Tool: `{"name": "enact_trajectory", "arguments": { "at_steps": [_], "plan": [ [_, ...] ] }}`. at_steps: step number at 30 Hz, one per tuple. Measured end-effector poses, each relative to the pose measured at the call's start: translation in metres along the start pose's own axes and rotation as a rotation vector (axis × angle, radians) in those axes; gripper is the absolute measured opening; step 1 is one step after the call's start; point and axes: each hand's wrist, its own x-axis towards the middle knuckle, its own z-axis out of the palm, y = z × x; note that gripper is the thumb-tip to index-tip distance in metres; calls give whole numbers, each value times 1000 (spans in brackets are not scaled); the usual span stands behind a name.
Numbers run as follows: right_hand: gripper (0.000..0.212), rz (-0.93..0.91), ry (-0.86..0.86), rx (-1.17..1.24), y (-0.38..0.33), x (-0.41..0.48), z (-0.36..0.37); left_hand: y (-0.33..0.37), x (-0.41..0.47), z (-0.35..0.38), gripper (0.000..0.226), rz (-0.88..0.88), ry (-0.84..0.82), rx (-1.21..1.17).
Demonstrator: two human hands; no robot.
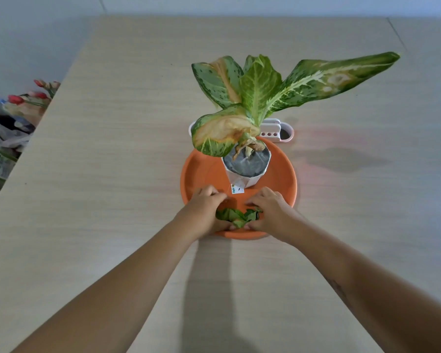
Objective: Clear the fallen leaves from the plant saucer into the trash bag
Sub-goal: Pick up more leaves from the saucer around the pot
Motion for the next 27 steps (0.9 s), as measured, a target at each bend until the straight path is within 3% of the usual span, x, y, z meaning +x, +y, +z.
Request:
{"name": "enact_trajectory", "arguments": {
  "at_steps": [6,8,11,13,18,21,24,27],
  "plan": [
    [33,-57,-15,32,-3,2,7,3,4,5,26,88,1,-49],
    [30,-72,4,27,0,1,5,2,3,4,25,104,4,-33],
    [49,-11,37,8,0,0,5,2,3,3,39,89,15,-35],
    [51,9,27,-2,-3,3,9,5,4,4,35,65,-17,-21],
    [18,-60,43,-9,-10,7,17,12,9,9,19,99,-37,13],
    [14,-33,87,-4,-11,7,18,11,11,13,15,91,5,20],
    [15,54,137,150,-10,7,9,12,12,6,13,24,107,-127],
    [11,207,189,476,-9,3,-7,13,9,-5,14,-79,206,-343]
  ]
}}
